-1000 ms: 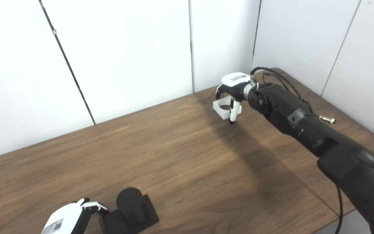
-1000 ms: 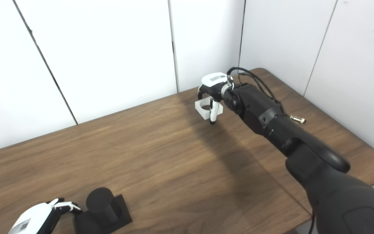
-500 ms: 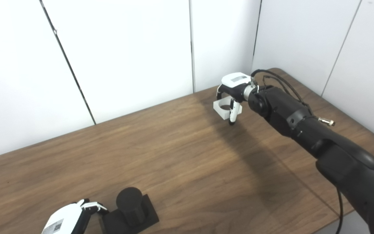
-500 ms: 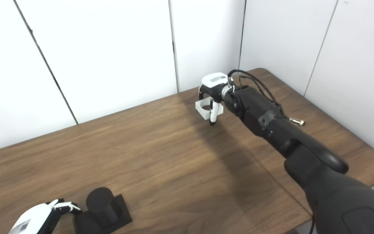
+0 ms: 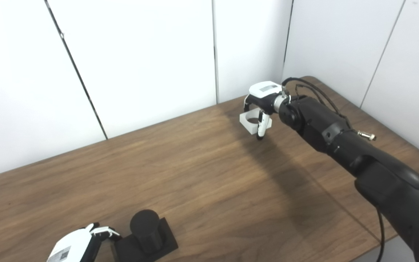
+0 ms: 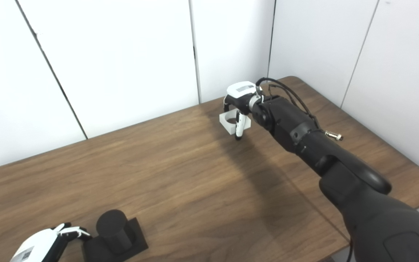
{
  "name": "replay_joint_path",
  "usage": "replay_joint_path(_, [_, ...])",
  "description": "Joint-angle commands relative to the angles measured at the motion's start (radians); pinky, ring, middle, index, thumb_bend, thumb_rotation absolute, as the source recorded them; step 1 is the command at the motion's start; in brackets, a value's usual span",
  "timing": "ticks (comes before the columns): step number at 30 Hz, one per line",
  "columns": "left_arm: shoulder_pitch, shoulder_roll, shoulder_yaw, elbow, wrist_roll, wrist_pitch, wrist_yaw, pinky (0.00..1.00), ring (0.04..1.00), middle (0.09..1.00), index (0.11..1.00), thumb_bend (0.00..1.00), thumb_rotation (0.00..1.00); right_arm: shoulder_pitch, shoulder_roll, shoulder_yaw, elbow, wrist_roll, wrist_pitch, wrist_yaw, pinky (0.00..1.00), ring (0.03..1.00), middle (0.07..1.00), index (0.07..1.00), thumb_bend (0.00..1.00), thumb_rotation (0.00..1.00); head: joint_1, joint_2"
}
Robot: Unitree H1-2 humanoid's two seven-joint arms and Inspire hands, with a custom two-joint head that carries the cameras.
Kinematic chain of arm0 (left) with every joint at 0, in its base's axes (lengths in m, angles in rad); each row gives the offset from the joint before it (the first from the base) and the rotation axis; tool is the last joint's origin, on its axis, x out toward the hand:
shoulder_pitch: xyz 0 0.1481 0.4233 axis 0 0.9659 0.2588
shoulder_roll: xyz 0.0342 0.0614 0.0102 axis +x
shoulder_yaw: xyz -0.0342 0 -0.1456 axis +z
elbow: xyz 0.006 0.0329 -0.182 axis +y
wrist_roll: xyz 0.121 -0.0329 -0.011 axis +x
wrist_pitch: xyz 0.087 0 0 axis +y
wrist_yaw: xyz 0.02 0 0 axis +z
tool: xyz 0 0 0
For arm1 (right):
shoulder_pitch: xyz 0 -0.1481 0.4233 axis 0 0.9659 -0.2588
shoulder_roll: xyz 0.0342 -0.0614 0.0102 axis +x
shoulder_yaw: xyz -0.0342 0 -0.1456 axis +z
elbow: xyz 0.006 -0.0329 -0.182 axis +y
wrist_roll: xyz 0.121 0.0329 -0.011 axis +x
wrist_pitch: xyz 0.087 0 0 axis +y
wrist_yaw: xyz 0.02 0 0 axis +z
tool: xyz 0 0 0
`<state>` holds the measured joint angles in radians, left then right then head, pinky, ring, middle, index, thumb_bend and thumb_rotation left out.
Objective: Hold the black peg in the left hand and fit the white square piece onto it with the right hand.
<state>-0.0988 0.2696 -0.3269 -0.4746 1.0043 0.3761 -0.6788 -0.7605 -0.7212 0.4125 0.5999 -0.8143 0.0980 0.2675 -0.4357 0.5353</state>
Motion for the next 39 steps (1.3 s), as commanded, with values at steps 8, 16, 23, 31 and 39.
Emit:
replay_joint_path(8, [0.039, 0.032, -0.014, 0.019, 0.034, 0.012, -0.042, 1.0, 0.965, 0.839, 0.486, 0.51, 0.05, 0.006, -0.038, -0.01, 0.013, -0.004, -0.066, -0.06, 0.75, 0.836, 0.755, 0.484, 0.53, 0.14, 0.003, 0.007])
replay_joint_path(16, [0.033, 0.03, -0.005, 0.019, 0.022, 0.028, -0.053, 1.0, 0.964, 0.835, 0.486, 0.51, 0.05, 0.008, -0.044, -0.003, 0.001, -0.019, -0.078, -0.059, 0.79, 0.844, 0.756, 0.484, 0.53, 0.13, 0.003, 0.013])
replay_joint_path(23, [0.026, 0.03, -0.021, 0.035, 0.035, 0.017, -0.037, 1.0, 0.96, 0.831, 0.484, 0.51, 0.05, 0.012, -0.032, -0.017, 0.005, 0.003, -0.092, -0.07, 0.84, 0.848, 0.751, 0.483, 0.53, 0.13, 0.017, 0.024])
replay_joint_path(31, [0.027, 0.029, -0.015, 0.011, 0.036, 0.033, -0.055, 1.0, 0.956, 0.832, 0.485, 0.51, 0.05, 0.037, -0.02, -0.035, -0.18, 0.034, -0.091, 0.011, 0.87, 0.882, 0.758, 0.483, 0.53, 0.14, 0.037, 0.061])
replay_joint_path(39, [0.026, 0.02, -0.017, -0.019, 0.045, 0.055, -0.077, 1.0, 0.955, 0.828, 0.486, 0.51, 0.05, 0.066, 0.019, -0.033, -0.619, 0.015, -0.071, 0.186, 0.98, 0.917, 0.764, 0.483, 0.53, 0.14, 0.099, 0.097])
